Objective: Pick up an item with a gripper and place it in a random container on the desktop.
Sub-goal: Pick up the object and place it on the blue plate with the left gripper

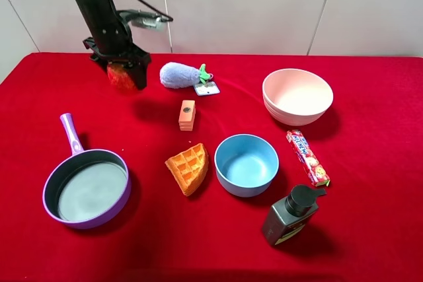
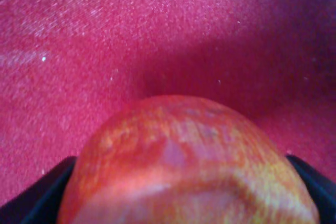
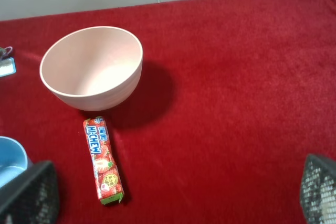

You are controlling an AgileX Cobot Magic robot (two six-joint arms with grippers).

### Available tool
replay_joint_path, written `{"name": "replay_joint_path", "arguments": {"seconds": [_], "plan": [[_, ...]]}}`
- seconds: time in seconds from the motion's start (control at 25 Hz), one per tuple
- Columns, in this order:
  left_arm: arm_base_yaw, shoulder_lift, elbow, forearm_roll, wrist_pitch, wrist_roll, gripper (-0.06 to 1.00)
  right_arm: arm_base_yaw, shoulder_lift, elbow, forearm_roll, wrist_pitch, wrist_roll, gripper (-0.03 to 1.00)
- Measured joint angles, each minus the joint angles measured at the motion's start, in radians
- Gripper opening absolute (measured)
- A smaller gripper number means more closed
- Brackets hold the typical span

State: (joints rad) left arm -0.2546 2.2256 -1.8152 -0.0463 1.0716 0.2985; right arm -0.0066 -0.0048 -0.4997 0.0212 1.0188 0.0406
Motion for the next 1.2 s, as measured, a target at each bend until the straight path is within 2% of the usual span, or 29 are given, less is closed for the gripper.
{"name": "replay_joint_path", "arguments": {"seconds": [0.2,0.48,0.6,0.64,0.84,1.2], "plan": [[-0.003,0.0,-0.087,-0.002,0.095,-0.045,0.71,0.0,0.0,0.0,0.0,0.0,0.0,0.69],[-0.073,0.0,-0.166,-0.001,0.095,-0.045,0.71,0.0,0.0,0.0,0.0,0.0,0.0,0.69],[-0.135,0.0,-0.171,-0.001,0.095,-0.046,0.71,0.0,0.0,0.0,0.0,0.0,0.0,0.69],[-0.188,0.0,-0.171,-0.001,0.095,-0.046,0.71,0.0,0.0,0.0,0.0,0.0,0.0,0.69],[-0.326,0.0,-0.171,-0.001,0.095,-0.046,0.71,0.0,0.0,0.0,0.0,0.0,0.0,0.69],[-0.514,0.0,-0.171,-0.004,0.095,-0.073,0.71,0.0,0.0,0.0,0.0,0.0,0.0,0.69]]}}
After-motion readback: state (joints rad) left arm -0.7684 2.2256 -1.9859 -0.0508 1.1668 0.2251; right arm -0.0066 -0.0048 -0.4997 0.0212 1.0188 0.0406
